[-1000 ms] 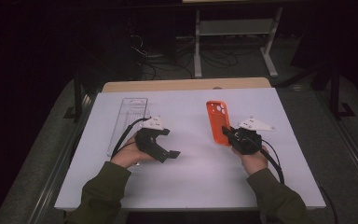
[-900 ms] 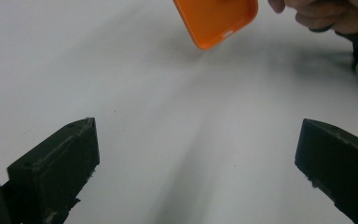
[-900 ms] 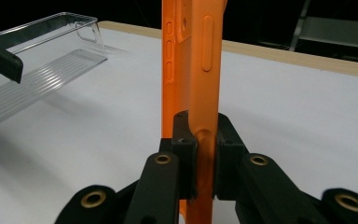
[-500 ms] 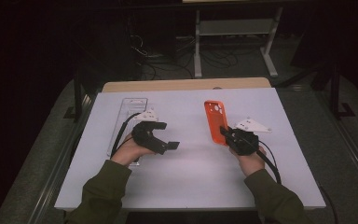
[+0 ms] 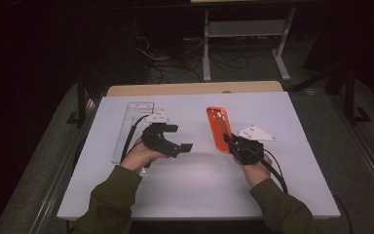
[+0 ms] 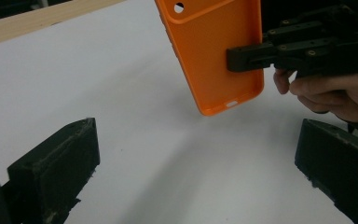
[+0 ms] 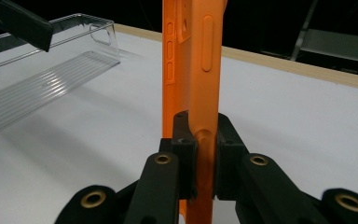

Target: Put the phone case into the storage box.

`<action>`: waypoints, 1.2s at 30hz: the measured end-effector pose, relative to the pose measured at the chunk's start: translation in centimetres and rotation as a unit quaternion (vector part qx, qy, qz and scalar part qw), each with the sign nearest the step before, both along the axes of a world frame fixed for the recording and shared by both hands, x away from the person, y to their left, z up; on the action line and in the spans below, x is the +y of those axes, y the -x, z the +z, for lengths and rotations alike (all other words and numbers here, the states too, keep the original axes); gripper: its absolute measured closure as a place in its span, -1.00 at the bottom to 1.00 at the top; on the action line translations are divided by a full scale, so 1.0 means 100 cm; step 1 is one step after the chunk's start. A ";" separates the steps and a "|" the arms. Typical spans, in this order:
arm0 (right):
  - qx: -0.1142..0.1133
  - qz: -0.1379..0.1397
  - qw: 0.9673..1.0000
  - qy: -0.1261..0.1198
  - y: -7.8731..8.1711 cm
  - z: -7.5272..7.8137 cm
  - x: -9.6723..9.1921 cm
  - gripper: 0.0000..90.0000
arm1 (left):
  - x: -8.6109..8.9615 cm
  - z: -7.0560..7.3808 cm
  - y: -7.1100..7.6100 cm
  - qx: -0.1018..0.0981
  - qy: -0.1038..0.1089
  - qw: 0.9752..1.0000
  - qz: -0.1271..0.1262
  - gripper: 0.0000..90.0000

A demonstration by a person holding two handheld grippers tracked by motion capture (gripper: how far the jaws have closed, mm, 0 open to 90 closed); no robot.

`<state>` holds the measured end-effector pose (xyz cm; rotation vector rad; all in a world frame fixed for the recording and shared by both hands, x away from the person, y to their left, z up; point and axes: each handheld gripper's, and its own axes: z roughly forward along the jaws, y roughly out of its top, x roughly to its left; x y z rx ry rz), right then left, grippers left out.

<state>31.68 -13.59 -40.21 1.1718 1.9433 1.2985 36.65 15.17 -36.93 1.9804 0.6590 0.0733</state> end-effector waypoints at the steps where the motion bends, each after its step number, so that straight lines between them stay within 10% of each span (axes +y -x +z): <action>1: 0.000 0.000 1.000 0.000 0.000 0.000 0.000 0.78 | -0.001 0.001 -0.001 0.000 -0.004 1.000 0.000 -1.00; 36: -0.004 0.004 1.000 -0.001 0.005 -0.004 0.019 0.78 | -0.034 0.005 -0.014 -0.011 0.025 0.999 0.021 -1.00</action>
